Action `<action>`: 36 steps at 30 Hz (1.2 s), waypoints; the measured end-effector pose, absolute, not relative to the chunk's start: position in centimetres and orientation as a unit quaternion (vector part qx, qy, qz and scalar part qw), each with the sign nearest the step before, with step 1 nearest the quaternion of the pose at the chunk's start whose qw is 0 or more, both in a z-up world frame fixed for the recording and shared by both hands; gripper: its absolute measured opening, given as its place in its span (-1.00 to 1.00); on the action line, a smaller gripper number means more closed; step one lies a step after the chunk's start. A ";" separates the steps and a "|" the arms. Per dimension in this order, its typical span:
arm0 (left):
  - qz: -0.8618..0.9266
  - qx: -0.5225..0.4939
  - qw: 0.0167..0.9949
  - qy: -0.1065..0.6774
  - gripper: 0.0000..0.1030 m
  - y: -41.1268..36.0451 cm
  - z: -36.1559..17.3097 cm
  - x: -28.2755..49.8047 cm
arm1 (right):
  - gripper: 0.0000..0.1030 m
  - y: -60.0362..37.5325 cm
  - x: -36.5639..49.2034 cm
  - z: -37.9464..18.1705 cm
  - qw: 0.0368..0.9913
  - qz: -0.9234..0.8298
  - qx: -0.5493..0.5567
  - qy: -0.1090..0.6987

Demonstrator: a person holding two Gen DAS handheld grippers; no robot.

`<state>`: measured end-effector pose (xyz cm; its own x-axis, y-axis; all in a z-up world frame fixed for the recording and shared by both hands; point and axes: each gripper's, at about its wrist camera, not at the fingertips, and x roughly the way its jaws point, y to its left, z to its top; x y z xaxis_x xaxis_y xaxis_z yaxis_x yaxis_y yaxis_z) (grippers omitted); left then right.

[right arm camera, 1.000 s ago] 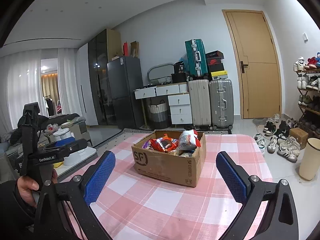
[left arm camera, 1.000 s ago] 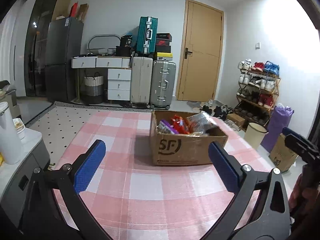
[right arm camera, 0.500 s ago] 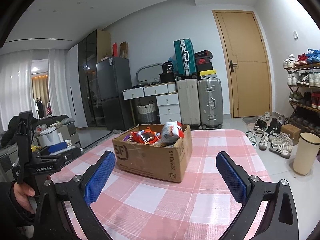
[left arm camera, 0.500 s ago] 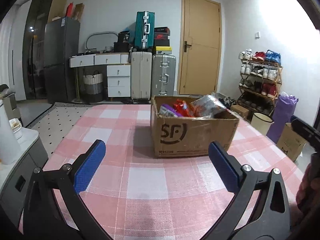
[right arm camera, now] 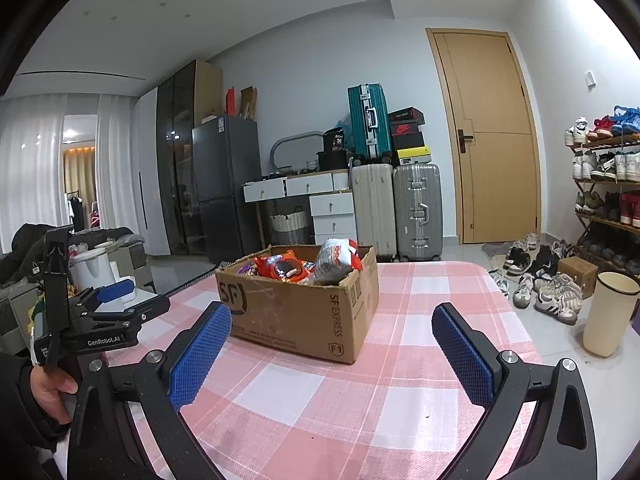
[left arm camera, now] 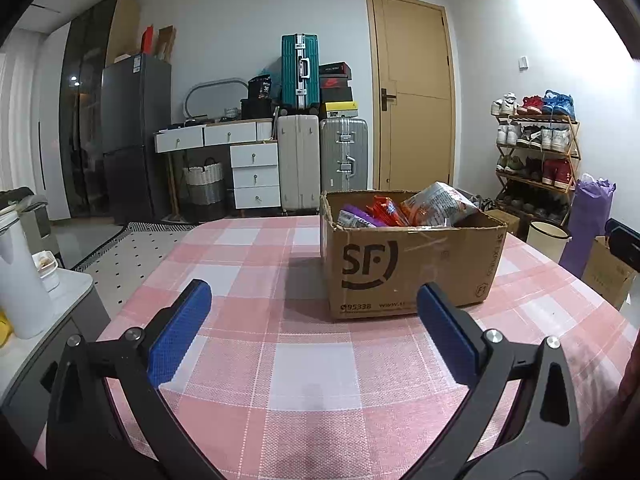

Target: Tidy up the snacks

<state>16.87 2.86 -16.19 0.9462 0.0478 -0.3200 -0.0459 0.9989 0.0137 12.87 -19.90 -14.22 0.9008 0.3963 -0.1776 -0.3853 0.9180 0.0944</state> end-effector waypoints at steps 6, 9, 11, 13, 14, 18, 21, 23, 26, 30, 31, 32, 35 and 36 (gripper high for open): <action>0.026 -0.003 0.986 0.164 0.99 2.8 -16.8 17.7 | 0.99 -19.6 13.3 -14.6 0.974 0.199 0.024 0.102; 0.027 -0.002 0.986 0.163 0.99 3.0 -16.6 17.3 | 0.99 -19.5 13.3 -14.9 0.975 0.197 0.019 0.101; 0.027 -0.003 0.986 0.163 0.99 2.9 -16.6 17.4 | 0.99 -19.3 13.5 -15.1 0.975 0.196 0.014 0.103; 0.027 -0.003 0.986 0.164 0.99 3.0 -16.6 17.2 | 0.99 -19.2 13.6 -15.3 0.975 0.195 0.010 0.106; 0.027 -0.004 0.986 0.164 0.99 2.9 -16.7 17.3 | 0.99 -19.1 13.7 -15.4 0.975 0.195 0.009 0.107; 0.026 -0.003 0.986 0.163 0.99 3.0 -16.6 17.2 | 0.99 -19.2 13.8 -15.4 0.975 0.195 0.012 0.110; 0.027 -0.003 0.986 0.164 0.99 3.0 -16.6 17.2 | 0.99 -19.3 13.8 -15.5 0.975 0.193 0.013 0.110; 0.027 -0.003 0.986 0.163 0.99 2.8 -16.8 17.5 | 0.99 -19.3 13.8 -15.5 0.975 0.194 0.013 0.111; 0.026 -0.003 0.986 0.164 0.99 2.9 -16.7 17.3 | 0.99 -19.3 13.9 -15.6 0.975 0.193 0.012 0.111; 0.027 -0.003 0.986 0.163 0.99 3.0 -16.6 17.2 | 0.99 -19.3 13.8 -15.6 0.975 0.192 0.013 0.111; 0.026 -0.003 0.986 0.163 0.99 3.0 -16.6 17.2 | 0.99 -19.3 13.9 -15.6 0.975 0.192 0.013 0.111; 0.027 -0.003 0.986 0.164 0.99 2.9 -16.7 17.3 | 0.99 -19.4 13.7 -15.7 0.975 0.192 0.014 0.112; 0.027 -0.003 0.986 0.163 0.99 2.9 -16.7 17.3 | 0.99 -19.5 13.7 -15.8 0.975 0.191 0.015 0.111; 0.026 -0.003 0.986 0.163 0.99 3.0 -16.6 17.2 | 0.99 -19.5 13.7 -15.8 0.975 0.191 0.014 0.111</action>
